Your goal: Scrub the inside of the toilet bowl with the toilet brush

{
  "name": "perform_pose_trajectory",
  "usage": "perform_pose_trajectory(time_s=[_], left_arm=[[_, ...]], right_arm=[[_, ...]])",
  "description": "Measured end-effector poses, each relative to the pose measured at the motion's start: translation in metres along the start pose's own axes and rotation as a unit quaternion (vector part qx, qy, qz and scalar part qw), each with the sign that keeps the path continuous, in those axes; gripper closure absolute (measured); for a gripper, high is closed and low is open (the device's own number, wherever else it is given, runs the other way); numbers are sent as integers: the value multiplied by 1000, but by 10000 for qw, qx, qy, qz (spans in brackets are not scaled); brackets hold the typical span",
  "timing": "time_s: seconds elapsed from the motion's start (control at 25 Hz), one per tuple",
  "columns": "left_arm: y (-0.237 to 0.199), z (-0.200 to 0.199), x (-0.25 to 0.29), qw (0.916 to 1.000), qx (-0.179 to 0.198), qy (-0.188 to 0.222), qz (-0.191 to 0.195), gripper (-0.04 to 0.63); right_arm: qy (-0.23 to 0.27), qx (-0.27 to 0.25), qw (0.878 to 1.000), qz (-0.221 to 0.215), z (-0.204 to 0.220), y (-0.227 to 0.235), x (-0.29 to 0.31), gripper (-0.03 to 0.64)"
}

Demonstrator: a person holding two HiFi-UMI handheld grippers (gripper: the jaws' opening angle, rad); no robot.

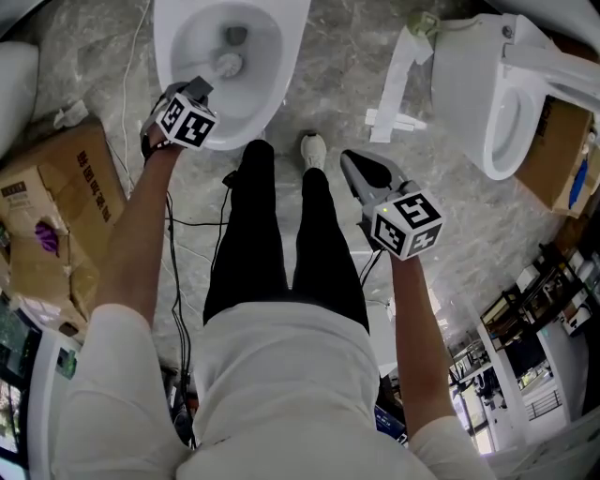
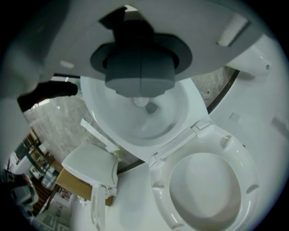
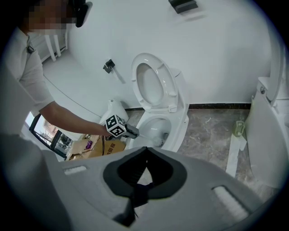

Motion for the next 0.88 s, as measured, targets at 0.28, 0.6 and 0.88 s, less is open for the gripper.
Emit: perform_pose_trajectory(time_s=[0.28, 0.6, 0.88], left_arm=[[12, -24, -5, 9996, 176, 212, 9, 442], [18, -55, -6, 9986, 407, 345, -17, 442], [3, -88, -3, 9974, 475, 536, -121, 442]], right_arm=[[20, 51, 10000, 29, 7, 0, -4, 617], [106, 110, 9999, 54, 7, 3, -8, 617], [120, 153, 9998, 53, 3, 3, -2, 617]])
Point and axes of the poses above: the fingertips, and each gripper's own axes: x forward along the fingers, y to its right, z out of its underside, the point moved 5 cm from there along -x, backward along the fingers
